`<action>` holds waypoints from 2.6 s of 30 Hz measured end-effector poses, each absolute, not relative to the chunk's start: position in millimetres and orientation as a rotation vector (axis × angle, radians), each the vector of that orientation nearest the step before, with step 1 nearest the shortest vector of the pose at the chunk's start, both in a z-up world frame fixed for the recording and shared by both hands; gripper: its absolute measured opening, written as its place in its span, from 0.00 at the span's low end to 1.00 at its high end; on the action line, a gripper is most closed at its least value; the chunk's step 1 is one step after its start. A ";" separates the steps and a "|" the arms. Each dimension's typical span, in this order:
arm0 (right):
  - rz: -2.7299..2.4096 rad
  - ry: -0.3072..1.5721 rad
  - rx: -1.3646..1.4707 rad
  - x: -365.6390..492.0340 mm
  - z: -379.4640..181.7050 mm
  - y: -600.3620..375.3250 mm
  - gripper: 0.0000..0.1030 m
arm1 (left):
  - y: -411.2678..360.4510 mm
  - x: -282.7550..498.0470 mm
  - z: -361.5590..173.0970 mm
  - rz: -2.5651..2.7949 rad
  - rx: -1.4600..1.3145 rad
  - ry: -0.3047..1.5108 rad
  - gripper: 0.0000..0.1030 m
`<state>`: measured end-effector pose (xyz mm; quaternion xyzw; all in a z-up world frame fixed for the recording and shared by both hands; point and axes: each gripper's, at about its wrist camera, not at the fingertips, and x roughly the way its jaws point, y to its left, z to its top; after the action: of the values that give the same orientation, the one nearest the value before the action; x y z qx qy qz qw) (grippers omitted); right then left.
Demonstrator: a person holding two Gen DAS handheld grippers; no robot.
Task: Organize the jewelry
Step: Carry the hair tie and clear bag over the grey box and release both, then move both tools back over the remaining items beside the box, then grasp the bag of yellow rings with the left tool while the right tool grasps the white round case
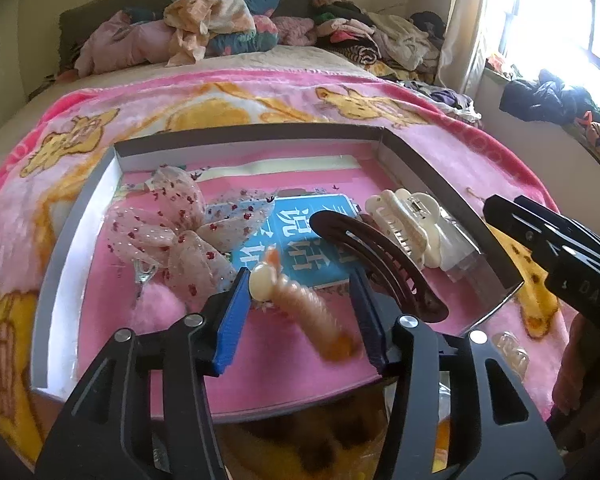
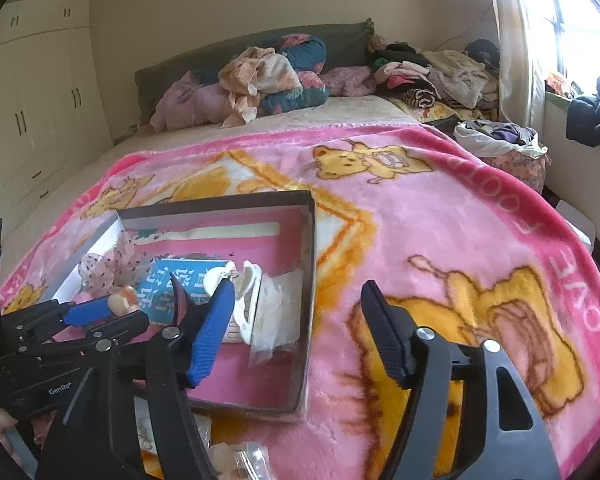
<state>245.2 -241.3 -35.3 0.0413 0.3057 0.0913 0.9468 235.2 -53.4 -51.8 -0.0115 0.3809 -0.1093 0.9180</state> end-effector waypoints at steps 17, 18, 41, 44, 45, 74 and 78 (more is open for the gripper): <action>0.170 0.572 0.090 206.1 -24.1 -249.9 0.81 | -34.4 209.3 -26.1 -0.189 -0.067 0.720 0.86; 0.166 0.568 0.087 203.1 -23.5 -250.2 0.81 | -33.1 207.0 -24.4 -0.185 -0.068 0.714 0.88; 0.206 0.547 0.051 160.4 -11.4 -239.5 0.82 | 5.7 168.7 -10.6 -0.134 -0.107 0.675 0.89; 0.212 0.548 0.043 156.5 -12.0 -236.9 0.82 | 11.0 164.5 -11.5 -0.125 -0.105 0.678 0.89; 0.216 0.551 0.042 155.6 -12.5 -235.8 0.82 | 13.1 162.9 -12.5 -0.122 -0.104 0.682 0.89; 0.268 0.732 0.020 156.9 -65.9 -236.4 0.69 | -28.8 117.8 -56.2 -0.280 -0.017 0.784 0.89; 0.292 0.758 0.031 162.4 -73.1 -235.4 0.65 | -44.9 117.5 -64.2 -0.321 0.001 0.805 0.89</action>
<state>162.4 -235.4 -73.1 0.0153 0.3688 0.1418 0.9185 117.5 -44.9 -64.2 0.0003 0.3901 -0.1555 0.9075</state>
